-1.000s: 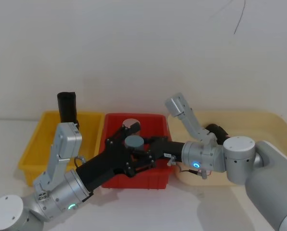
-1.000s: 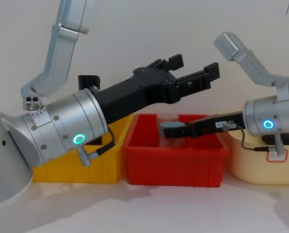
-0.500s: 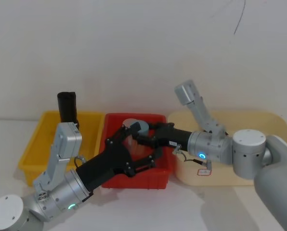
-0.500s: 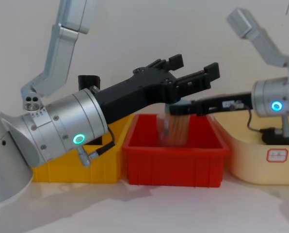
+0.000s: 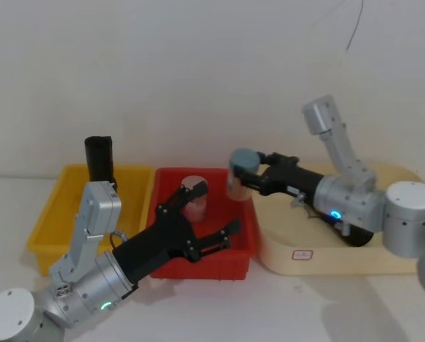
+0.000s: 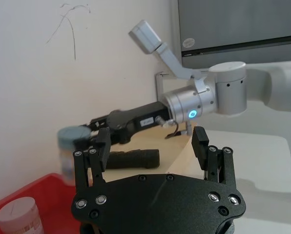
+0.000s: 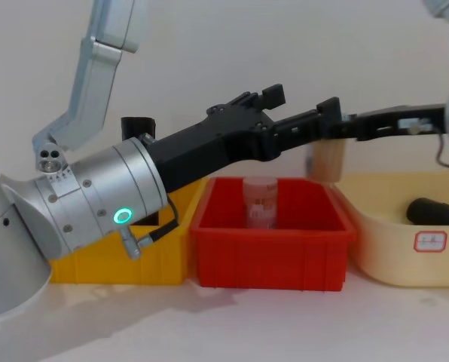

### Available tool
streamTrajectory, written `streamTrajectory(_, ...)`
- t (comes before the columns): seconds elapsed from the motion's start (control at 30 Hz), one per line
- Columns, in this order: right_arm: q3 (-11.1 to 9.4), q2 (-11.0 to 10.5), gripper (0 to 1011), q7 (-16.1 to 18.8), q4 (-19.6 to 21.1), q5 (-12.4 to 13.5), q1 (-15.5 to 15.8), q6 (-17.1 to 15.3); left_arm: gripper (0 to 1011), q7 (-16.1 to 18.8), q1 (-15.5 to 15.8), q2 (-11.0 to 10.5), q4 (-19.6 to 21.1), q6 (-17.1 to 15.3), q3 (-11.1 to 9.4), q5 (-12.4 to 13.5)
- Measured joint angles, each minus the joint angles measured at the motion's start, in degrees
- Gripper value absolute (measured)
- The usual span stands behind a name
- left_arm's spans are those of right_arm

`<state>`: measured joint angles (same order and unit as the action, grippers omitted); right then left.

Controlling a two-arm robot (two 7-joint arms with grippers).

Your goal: Pick up the garbage bag with the one hand and transfer it to the other hand.

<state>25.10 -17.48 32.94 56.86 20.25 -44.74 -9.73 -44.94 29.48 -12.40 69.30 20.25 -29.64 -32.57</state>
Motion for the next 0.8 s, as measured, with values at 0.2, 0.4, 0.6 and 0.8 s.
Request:
streamTrajectory(0.2,-1.96,-2.87,651,-3.53,3.67,-0.45,2.28,-0.89,1000,0.00,0.00,0.00,0.00,0.00,0.00,0.00)
streamTrajectory(0.4,-3.24,-4.69,651,-5.57,5.63,-0.72,4.25,-1.91,1000,0.00,0.00,0.00,0.00,0.00,0.00,0.00)
streamTrajectory(0.6,-4.26,-6.39,651,-6.88,7.19,-0.88,6.53,-3.45,1000,0.00,0.00,0.00,0.00,0.00,0.00,0.00)
streamTrajectory(0.8,-4.63,-7.70,793,-7.15,8.24,-1.12,8.51,-4.64,1000,0.00,0.00,0.00,0.00,0.00,0.00,0.00)
